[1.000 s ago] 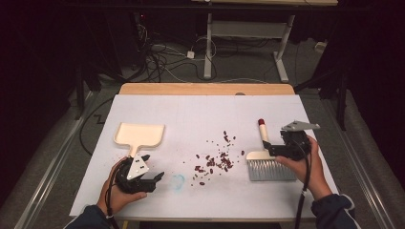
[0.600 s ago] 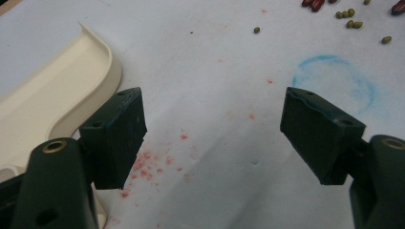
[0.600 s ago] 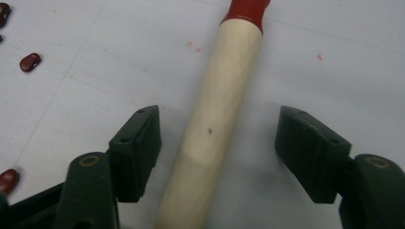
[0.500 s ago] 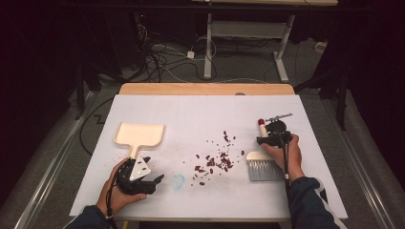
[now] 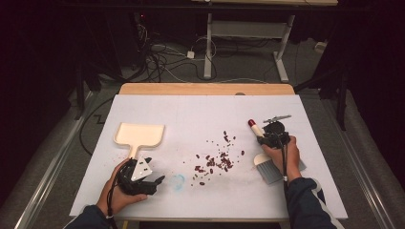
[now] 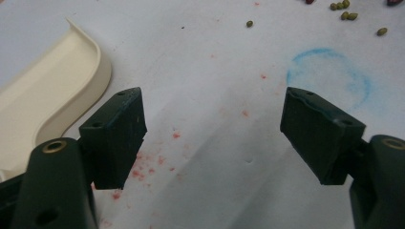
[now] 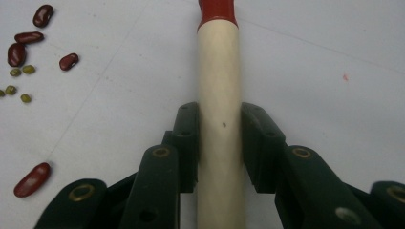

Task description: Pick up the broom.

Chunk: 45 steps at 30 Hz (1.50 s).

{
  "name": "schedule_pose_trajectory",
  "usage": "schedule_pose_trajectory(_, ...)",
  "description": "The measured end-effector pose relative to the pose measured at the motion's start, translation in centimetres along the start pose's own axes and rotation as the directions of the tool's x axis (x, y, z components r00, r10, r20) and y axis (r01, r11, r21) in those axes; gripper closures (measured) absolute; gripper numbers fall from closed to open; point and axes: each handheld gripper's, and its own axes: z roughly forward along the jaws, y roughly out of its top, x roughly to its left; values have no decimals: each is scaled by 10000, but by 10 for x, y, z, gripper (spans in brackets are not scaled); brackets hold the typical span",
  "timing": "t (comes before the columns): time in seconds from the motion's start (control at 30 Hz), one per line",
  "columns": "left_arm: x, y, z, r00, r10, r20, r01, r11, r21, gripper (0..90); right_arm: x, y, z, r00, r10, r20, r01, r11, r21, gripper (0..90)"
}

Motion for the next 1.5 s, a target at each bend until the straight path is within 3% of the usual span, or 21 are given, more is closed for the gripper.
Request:
schedule_pose_trajectory(0.17, 0, 0, 0, 10000, -36, -11, 35, 10000, -23, 229, -3, -1, -4, 9999, 156, -41, -157, 9996, -246, 707)
schedule_pose_trajectory(0.33, 0, 0, -2, 10000, -68, -28, 68, 10000, -55, 229, -6, -1, -17, 9998, 187, -117, -197, 9960, -870, 708)
schedule_pose_trajectory(0.57, -1, 1, -3, 9999, -96, -49, 95, 9998, -154, 230, -11, -6, -42, 9983, 238, -529, -342, 9782, -2046, 709)
schedule_pose_trajectory(0.67, 0, 2, -5, 9998, -185, -37, 184, 9995, -246, 230, -10, -9, -58, 9981, 15, -622, -176, 9657, -2592, 709)
schedule_pose_trajectory(0.8, 0, 8, -9, 9980, -608, 182, 618, 9959, -654, 230, -11, -13, -76, 9977, -96, -671, -126, 9468, -3215, 710)
schedule_pose_trajectory(0.9, -1, 19, -12, 9931, -1008, 593, 1074, 9866, -1225, 230, -12, -16, -88, 9974, -113, -705, -156, 9291, -3696, 710)
schedule_pose_trajectory(1.03, -11, 41, -12, 9884, -997, 1142, 1193, 9764, -1799, 242, -9, -22, -105, 9971, -270, -710, -53, 9080, -4190, 711)
schedule_pose_trajectory(1.1, -16, 48, -11, 9883, -887, 1244, 1118, 9749, -1925, 249, -6, -25, -114, 9968, -357, -717, 5, 8979, -4403, 712)
schedule_pose_trajectory(1.13, -27, 63, -9, 9867, -519, 1538, 850, 9725, -2169, 249, -5, -27, -118, 9965, -434, -717, 59, 8901, -4556, 712)
schedule_pose_trajectory(1.23, -48, 88, -5, 9805, 85, 1963, 437, 9645, -2603, 250, 0, -31, -130, 9957, -502, -776, 59, 8726, -4884, 712)
schedule_pose_trajectory(1.27, -48, 88, -5, 9805, 85, 1963, 437, 9645, -2603, 251, 3, -33, -134, 9952, -538, -816, 59, 8665, -4992, 713)
schedule_pose_trajectory(1.33, -71, 117, 3, 9648, 523, 2575, 286, 9533, -3008, 253, 8, -34, -141, 9946, -656, -803, 144, 8541, -5200, 713)
schedule_pose_trajectory(1.5, -102, 155, 24, 9418, 800, 3265, 333, 9443, -3275, 254, 27, -36, -153, 9936, -877, -711, 333, 8296, -5574, 712)
